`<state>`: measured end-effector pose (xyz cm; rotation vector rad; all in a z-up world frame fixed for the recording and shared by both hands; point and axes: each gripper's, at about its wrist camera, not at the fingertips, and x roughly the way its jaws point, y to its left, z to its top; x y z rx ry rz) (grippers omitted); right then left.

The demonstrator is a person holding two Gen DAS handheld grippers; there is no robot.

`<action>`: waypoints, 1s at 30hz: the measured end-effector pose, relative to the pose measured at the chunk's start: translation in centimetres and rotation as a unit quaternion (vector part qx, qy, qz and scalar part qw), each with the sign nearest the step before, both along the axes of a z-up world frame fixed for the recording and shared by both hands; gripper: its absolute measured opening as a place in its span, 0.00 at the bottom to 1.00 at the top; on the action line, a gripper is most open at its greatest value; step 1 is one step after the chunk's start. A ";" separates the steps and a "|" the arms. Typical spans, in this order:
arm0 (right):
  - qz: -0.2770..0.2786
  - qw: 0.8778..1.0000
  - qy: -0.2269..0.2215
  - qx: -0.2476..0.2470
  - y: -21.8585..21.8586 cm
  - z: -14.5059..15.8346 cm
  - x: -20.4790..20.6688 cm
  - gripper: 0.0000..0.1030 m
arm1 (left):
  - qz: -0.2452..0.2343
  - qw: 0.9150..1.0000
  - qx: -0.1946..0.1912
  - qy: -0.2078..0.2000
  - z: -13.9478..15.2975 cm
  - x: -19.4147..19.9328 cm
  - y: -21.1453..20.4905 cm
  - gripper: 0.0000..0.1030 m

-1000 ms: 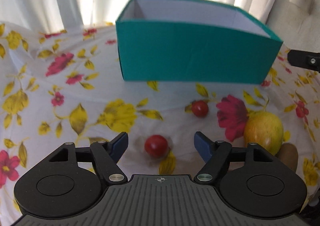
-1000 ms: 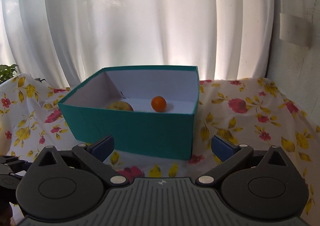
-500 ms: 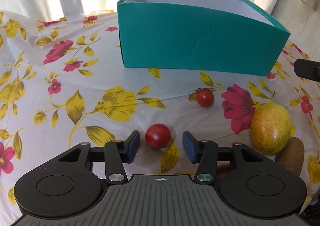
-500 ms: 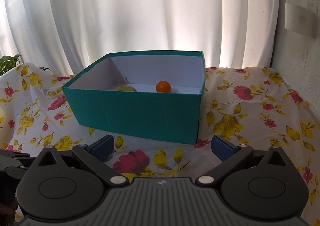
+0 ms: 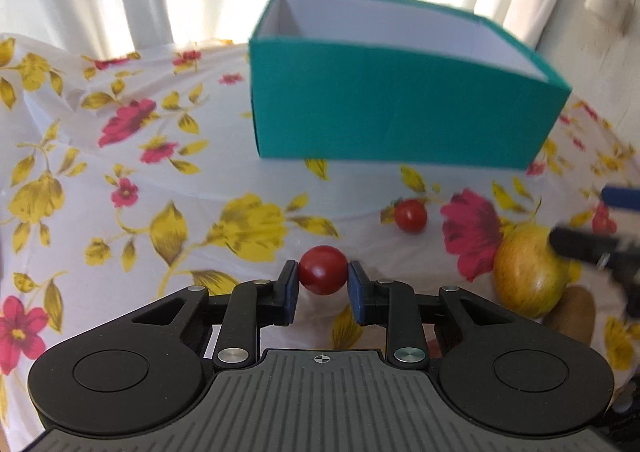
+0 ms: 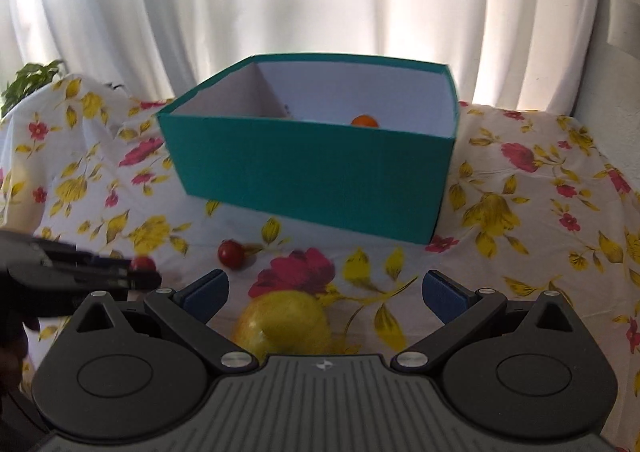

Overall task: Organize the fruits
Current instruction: 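Grasp a cherry tomato with the left tool while the right tool grasps a yellow pear, then drop the cherry tomato into the teal box with the left tool while the right tool carries the pear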

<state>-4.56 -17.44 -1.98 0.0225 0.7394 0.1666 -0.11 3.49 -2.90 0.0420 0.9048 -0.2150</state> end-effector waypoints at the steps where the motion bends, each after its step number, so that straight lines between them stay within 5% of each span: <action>1: 0.006 1.000 0.004 -0.003 0.2 -0.1 0.0 1.00 | 0.001 1.000 -0.003 -0.004 0.4 -0.1 0.1 0.29; 7: 0.033 0.999 0.036 -0.013 1.7 -1.6 0.5 0.99 | 0.000 1.000 -0.016 -0.010 1.5 -0.5 0.1 0.29; 17: 0.043 0.996 0.075 -0.001 2.0 -3.4 1.6 0.70 | -0.003 1.000 -0.021 -0.005 1.6 -1.0 -0.2 0.29; 30: 0.050 0.996 0.068 -0.005 2.4 -3.8 2.2 0.65 | -0.008 1.000 -0.016 -0.008 2.2 -0.9 -0.6 0.29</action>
